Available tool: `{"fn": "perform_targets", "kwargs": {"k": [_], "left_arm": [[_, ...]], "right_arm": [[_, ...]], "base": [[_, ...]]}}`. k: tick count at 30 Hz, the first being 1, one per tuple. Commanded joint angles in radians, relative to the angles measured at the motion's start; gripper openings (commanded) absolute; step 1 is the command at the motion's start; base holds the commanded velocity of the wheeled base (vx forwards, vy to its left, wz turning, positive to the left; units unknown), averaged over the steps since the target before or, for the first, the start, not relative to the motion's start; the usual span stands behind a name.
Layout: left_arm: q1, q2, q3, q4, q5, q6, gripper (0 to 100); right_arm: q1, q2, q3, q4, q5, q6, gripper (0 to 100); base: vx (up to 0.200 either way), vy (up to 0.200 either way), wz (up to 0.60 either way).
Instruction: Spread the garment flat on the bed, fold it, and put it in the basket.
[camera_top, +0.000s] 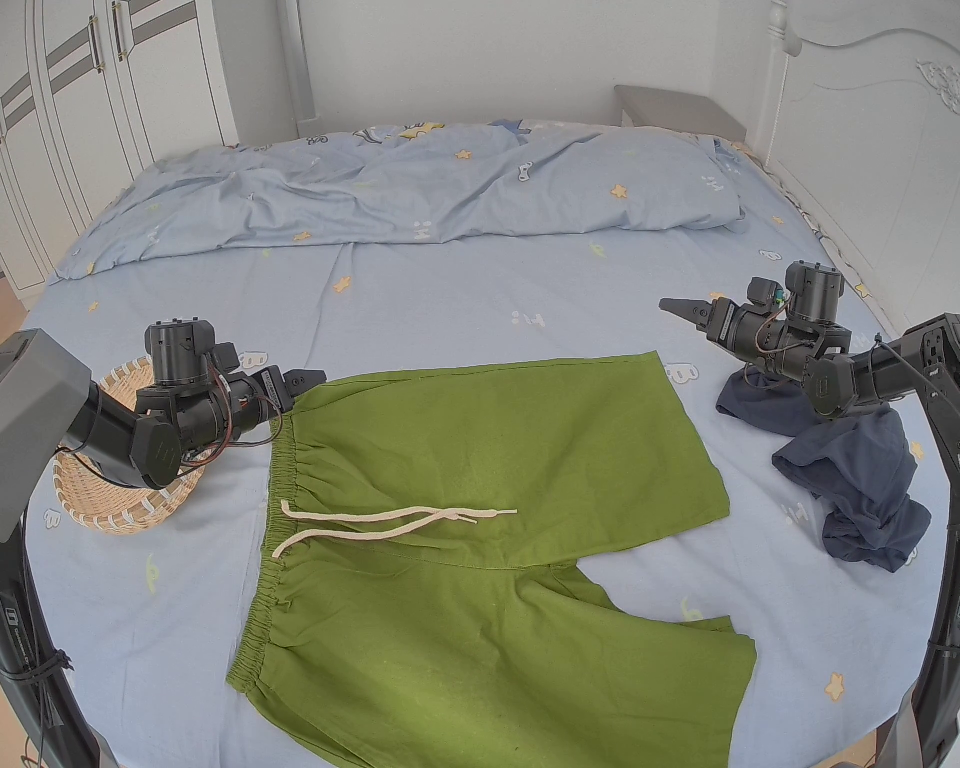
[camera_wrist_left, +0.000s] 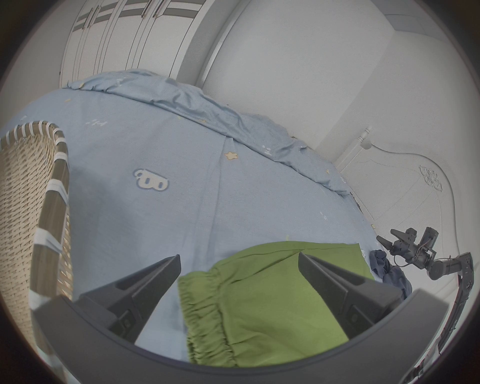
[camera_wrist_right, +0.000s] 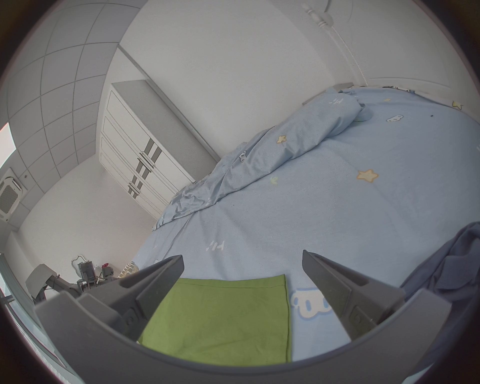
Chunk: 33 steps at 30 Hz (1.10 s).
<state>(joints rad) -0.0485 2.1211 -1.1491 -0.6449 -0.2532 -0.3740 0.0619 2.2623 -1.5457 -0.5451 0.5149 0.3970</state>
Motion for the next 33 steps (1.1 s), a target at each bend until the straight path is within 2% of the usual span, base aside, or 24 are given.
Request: {"fn": "perform_targets", "kwargs": {"k": [1, 4, 8, 11, 12, 13, 16, 17, 18, 24, 28, 33], "left_arm": [[-0.030, -0.020, 0.019, -0.025, 0.026, 0.000, 100], [-0.045, -0.055, 0.046, -0.056, 0.071, -0.003, 100], [-0.053, -0.162, 0.117, -0.042, 0.071, -0.017, 100], [-0.067, -0.214, 0.169, -0.036, 0.065, -0.049, 100], [-0.105, -0.260, 0.223, -0.030, 0.065, -0.089, 100], [-0.108, -0.263, 0.227, -0.030, 0.065, -0.092, 100], [-0.179, -0.332, 0.364, -0.032, 0.065, -0.163, 100], [-0.179, -0.332, 0.364, -0.032, 0.065, -0.163, 100], [-0.211, -0.368, 0.457, -0.033, 0.065, -0.203, 100], [-0.255, -0.469, 0.717, -0.068, 0.052, -0.315, 100], [-0.274, -0.518, 0.848, -0.087, 0.006, -0.333, 100], [-0.287, -0.530, 0.968, -0.128, -0.001, -0.335, 100]], "right_arm": [[-0.010, -0.027, 0.009, 0.001, 0.002, 0.009, 100], [-0.016, -0.096, 0.069, 0.002, 0.001, 0.025, 100], [-0.028, -0.248, 0.223, 0.016, -0.004, 0.105, 100], [-0.036, -0.322, 0.306, 0.017, -0.003, 0.123, 100], [-0.050, -0.382, 0.395, 0.017, 0.007, 0.123, 100], [-0.050, -0.386, 0.403, 0.019, 0.007, 0.125, 100], [-0.063, -0.472, 0.587, 0.020, 0.007, 0.123, 100], [-0.063, -0.472, 0.587, 0.020, 0.007, 0.123, 100], [-0.076, -0.503, 0.684, 0.014, 0.008, 0.121, 100], [-0.082, -0.553, 0.915, 0.013, 0.008, 0.115, 100], [-0.073, -0.560, 1.018, 0.008, 0.010, 0.112, 100], [-0.054, -0.567, 1.133, -0.030, 0.010, 0.092, 100]], "base": [[0.000, 0.000, 0.00], [0.000, 0.000, 0.00], [0.000, 0.000, 0.00], [0.000, 0.000, 0.00], [0.000, 0.000, 0.00], [0.000, 0.000, 0.00], [0.000, 0.000, 0.00], [0.000, 0.000, 0.00], [0.000, 0.000, 0.00], [0.000, 0.000, 0.00], [0.000, 0.000, 0.00], [0.000, 0.000, 0.00]]}}
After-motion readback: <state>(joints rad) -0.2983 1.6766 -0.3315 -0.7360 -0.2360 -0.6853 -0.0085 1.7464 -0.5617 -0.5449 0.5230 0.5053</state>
